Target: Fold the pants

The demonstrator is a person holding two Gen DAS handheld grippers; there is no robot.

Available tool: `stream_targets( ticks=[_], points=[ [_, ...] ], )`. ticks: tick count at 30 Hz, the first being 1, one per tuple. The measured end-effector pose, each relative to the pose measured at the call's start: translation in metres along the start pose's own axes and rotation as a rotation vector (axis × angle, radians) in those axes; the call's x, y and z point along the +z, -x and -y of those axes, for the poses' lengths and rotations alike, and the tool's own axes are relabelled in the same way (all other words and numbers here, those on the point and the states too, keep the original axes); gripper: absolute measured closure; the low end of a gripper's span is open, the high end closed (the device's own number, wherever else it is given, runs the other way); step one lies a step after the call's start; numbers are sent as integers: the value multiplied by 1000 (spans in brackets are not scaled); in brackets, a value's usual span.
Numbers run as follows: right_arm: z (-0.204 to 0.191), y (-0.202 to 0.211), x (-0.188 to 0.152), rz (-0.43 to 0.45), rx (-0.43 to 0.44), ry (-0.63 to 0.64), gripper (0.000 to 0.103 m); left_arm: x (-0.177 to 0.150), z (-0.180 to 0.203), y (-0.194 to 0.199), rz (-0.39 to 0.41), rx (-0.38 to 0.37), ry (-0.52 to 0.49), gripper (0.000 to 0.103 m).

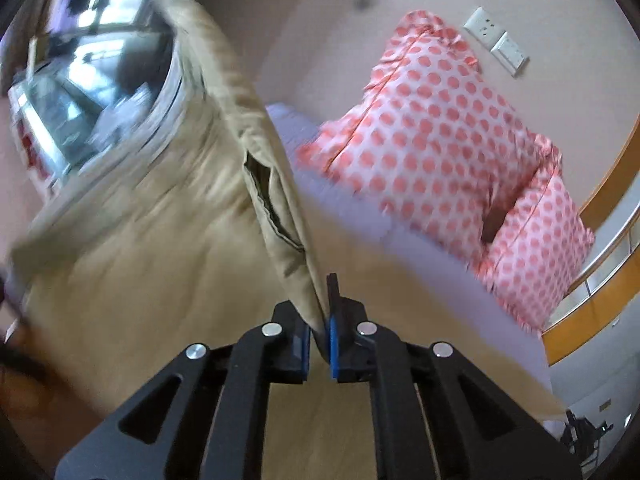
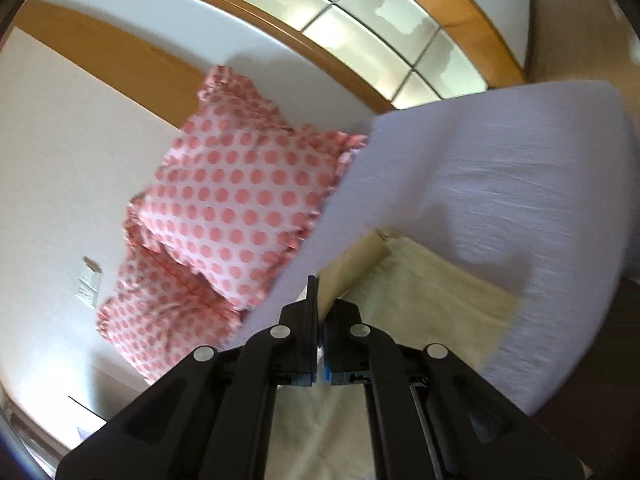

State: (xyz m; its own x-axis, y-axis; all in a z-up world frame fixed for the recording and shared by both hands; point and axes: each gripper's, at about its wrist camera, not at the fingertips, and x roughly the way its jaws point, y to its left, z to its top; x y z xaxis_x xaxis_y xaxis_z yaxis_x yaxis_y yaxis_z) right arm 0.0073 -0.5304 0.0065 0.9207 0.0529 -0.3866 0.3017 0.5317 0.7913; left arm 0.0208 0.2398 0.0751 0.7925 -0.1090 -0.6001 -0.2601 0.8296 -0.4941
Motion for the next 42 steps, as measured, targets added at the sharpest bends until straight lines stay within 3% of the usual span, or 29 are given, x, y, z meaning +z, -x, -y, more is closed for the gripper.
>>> stream_targets(
  ticks=[4,10,12,13,14,19,24,25,27,28,29,30,34,35,38,41,42],
  points=[
    [23,-2,-12,-45,-53,-29,101,-51,-23,15,-31,37,46,96],
    [28,0,-15,-74,-128,-7,98,-74,-46,14,-34,37,63,93],
    [26,10,-15,-56,-175,11,68,-78,-47,16,-27,28,62,90],
    [25,16,-15,-32,-186,20,42,-81,-48,20,-19,20,62,89],
    [25,24,-16,9,-194,35,32,-83,-48,22,-14,17,62,89],
    [27,31,-22,49,-247,86,36,-91,-53,42,38,27,74,81],
    [24,17,-43,23,-213,141,44,-94,-67,70,143,74,119,80],
    [22,13,-47,4,-183,146,52,-94,-71,75,164,81,131,78],
    [15,5,-58,-5,-139,186,54,-92,-76,77,173,83,143,75],
    [14,3,-61,0,-126,208,63,-92,-78,76,170,85,149,75],
    [14,0,-63,-4,-106,212,80,-93,-79,74,164,80,149,74],
    [17,-5,-65,-11,-83,202,87,-93,-79,72,154,75,148,74],
    [16,-5,-67,40,-101,248,95,-97,-82,66,136,47,154,71],
    [15,-5,-66,39,-75,254,99,-98,-83,65,135,41,153,70],
    [-12,-4,-61,62,-16,313,99,-99,-82,65,140,25,146,68],
    [-64,-10,-67,37,112,401,99,-101,-79,66,150,15,135,58],
    [-93,-14,-77,9,191,441,99,-103,-77,68,156,17,129,53]
  ],
)
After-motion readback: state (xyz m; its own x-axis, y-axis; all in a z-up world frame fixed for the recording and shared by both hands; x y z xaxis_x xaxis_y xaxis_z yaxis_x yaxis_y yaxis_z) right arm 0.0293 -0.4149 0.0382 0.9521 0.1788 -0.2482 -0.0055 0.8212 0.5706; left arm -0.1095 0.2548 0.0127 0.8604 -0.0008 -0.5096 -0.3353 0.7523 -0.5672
